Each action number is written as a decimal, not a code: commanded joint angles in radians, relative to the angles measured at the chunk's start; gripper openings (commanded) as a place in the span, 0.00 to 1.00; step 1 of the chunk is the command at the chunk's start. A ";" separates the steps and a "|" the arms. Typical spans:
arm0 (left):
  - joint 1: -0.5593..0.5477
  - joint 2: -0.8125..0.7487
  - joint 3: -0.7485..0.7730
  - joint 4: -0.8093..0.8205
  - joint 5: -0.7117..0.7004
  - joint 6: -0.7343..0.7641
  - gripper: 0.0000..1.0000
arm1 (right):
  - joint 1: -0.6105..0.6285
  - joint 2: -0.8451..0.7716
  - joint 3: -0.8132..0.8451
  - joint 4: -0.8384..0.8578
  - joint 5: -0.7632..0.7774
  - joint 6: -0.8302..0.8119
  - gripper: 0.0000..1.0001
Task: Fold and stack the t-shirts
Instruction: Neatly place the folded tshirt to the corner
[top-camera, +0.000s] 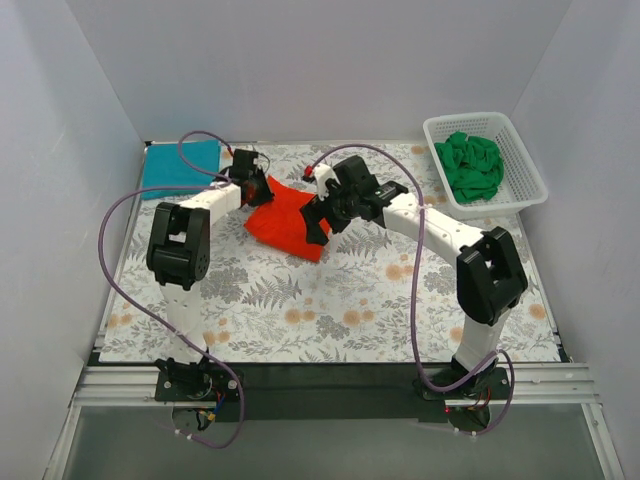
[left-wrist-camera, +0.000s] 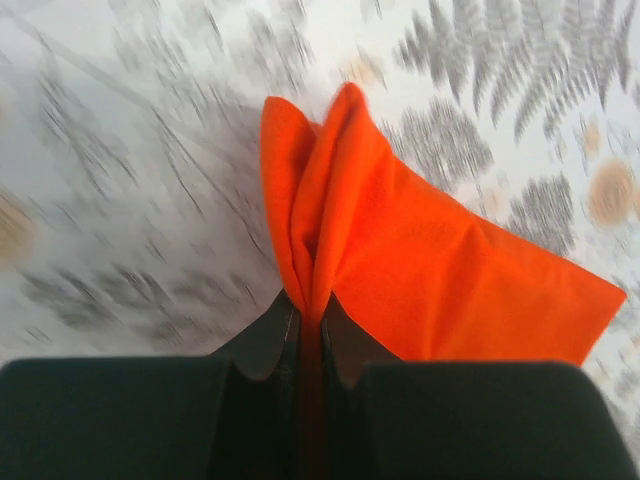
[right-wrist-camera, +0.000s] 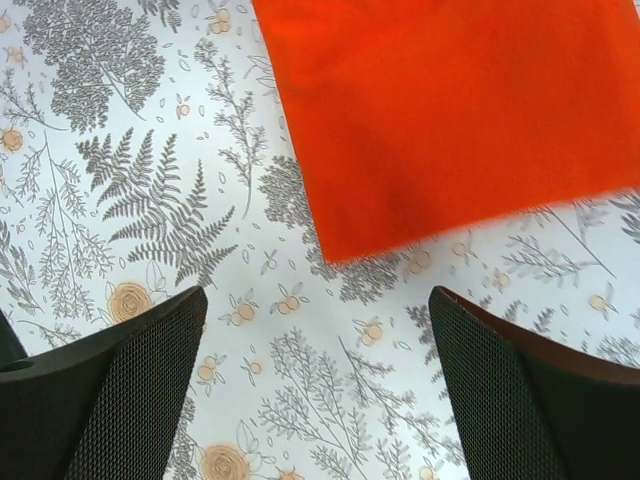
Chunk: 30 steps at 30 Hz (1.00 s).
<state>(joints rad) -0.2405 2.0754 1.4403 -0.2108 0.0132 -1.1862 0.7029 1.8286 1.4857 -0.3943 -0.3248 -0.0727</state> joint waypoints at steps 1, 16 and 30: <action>0.079 0.070 0.240 -0.099 -0.059 0.206 0.00 | -0.034 -0.080 -0.041 0.000 -0.025 -0.035 0.98; 0.233 0.232 0.738 -0.157 -0.091 0.490 0.00 | -0.060 -0.091 -0.097 -0.015 -0.048 -0.052 0.98; 0.283 0.170 0.735 -0.053 -0.094 0.596 0.00 | -0.060 -0.083 -0.110 -0.014 -0.060 -0.045 0.98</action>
<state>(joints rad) 0.0257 2.3341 2.1651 -0.3309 -0.0673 -0.6304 0.6453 1.7576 1.3876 -0.4156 -0.3637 -0.1097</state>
